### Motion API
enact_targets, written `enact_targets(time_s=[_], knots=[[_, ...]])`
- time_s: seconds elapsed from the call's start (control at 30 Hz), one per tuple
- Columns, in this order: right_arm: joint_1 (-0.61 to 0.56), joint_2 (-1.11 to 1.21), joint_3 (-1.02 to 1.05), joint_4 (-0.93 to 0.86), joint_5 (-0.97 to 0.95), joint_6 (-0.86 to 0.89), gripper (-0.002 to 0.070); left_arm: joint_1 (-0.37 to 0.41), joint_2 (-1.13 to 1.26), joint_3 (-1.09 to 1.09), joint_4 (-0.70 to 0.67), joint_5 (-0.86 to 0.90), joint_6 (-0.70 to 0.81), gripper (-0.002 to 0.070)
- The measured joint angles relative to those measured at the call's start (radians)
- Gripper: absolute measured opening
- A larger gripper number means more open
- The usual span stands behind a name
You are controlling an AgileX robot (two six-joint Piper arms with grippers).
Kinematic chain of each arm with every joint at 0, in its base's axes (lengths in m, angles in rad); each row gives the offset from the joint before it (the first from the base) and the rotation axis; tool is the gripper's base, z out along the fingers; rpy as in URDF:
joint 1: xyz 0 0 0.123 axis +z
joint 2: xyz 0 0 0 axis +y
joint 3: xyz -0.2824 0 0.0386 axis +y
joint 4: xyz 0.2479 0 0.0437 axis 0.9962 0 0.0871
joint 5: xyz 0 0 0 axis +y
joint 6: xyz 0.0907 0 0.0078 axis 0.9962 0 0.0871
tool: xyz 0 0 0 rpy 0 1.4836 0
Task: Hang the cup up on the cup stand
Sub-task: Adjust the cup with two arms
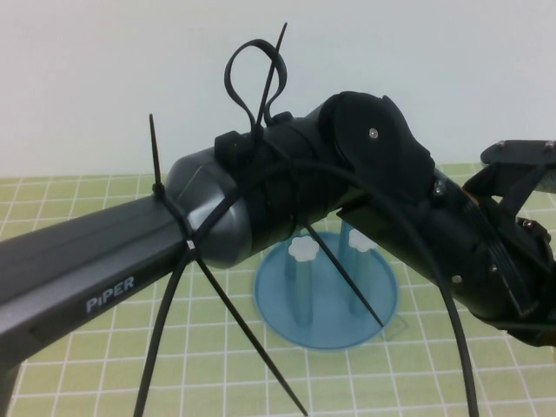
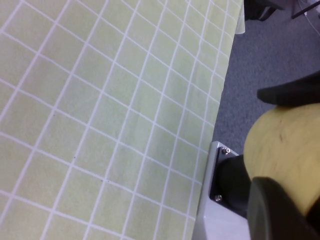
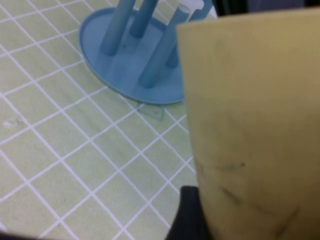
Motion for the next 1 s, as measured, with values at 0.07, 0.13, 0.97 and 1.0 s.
enact_targets(time_s=[0.07, 0.13, 0.97, 1.0], knots=[[0.000, 0.000, 0.000, 0.011, -0.006, 0.000, 0.0559, 0.000, 0.000, 0.000, 0.002, 0.009, 0.011, 0.0062], [0.000, 0.000, 0.000, 0.016, -0.009, 0.000, 0.0559, 0.002, 0.000, 0.000, 0.003, 0.033, 0.029, 0.0150], [0.002, 0.051, 0.000, 0.025, -0.029, 0.038, 0.0557, -0.098, -0.013, -0.308, 0.365, 0.294, -0.044, 0.0435], [0.002, 0.052, 0.000, 0.025, -0.029, 0.038, 0.0557, -0.111, -0.013, -0.308, 0.407, 0.284, -0.062, 0.0435]])
